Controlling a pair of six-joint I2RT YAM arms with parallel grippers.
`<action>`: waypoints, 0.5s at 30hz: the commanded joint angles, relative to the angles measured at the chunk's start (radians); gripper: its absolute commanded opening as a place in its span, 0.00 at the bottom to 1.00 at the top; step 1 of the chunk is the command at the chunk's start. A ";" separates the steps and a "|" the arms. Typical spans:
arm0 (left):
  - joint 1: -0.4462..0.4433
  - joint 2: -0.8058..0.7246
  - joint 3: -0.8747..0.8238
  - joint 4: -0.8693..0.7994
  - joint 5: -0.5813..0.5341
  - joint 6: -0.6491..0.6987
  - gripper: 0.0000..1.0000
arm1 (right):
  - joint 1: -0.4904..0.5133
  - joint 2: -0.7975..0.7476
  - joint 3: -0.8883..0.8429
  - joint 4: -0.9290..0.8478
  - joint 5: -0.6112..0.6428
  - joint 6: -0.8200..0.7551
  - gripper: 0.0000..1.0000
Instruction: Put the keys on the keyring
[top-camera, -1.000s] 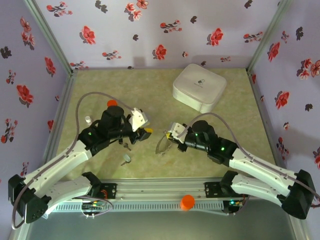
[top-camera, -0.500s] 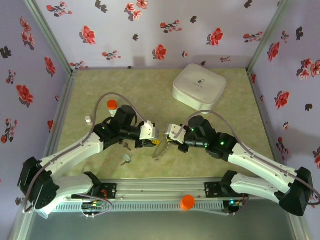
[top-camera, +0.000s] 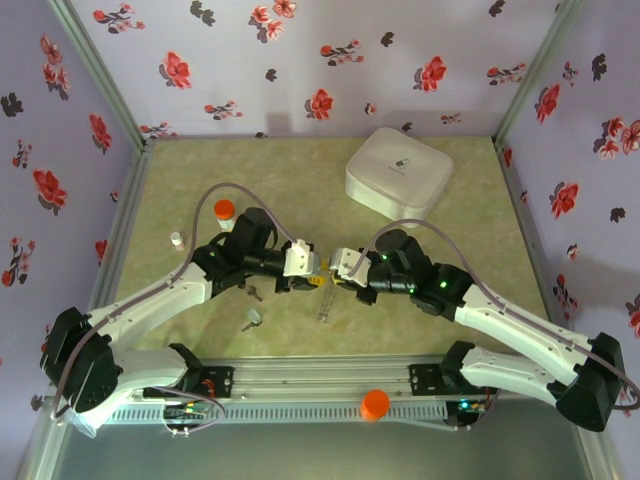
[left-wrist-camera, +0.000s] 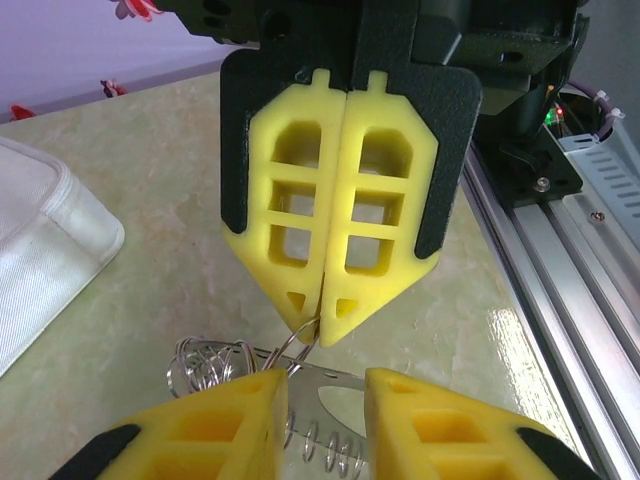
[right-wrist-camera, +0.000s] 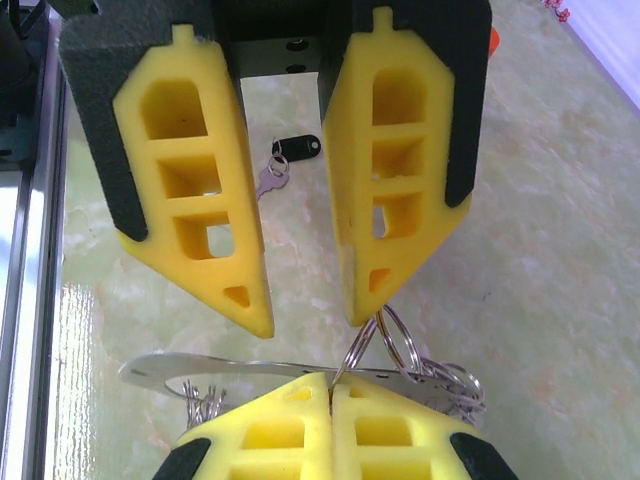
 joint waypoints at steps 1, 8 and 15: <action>-0.001 -0.018 -0.013 0.041 -0.030 -0.025 0.26 | 0.001 -0.026 0.018 0.006 -0.007 -0.027 0.00; -0.001 -0.021 -0.013 0.043 -0.057 -0.036 0.29 | 0.001 -0.024 0.021 0.000 -0.008 -0.031 0.00; -0.006 0.008 -0.011 0.042 -0.027 -0.056 0.29 | 0.000 -0.010 0.007 0.037 -0.019 -0.013 0.00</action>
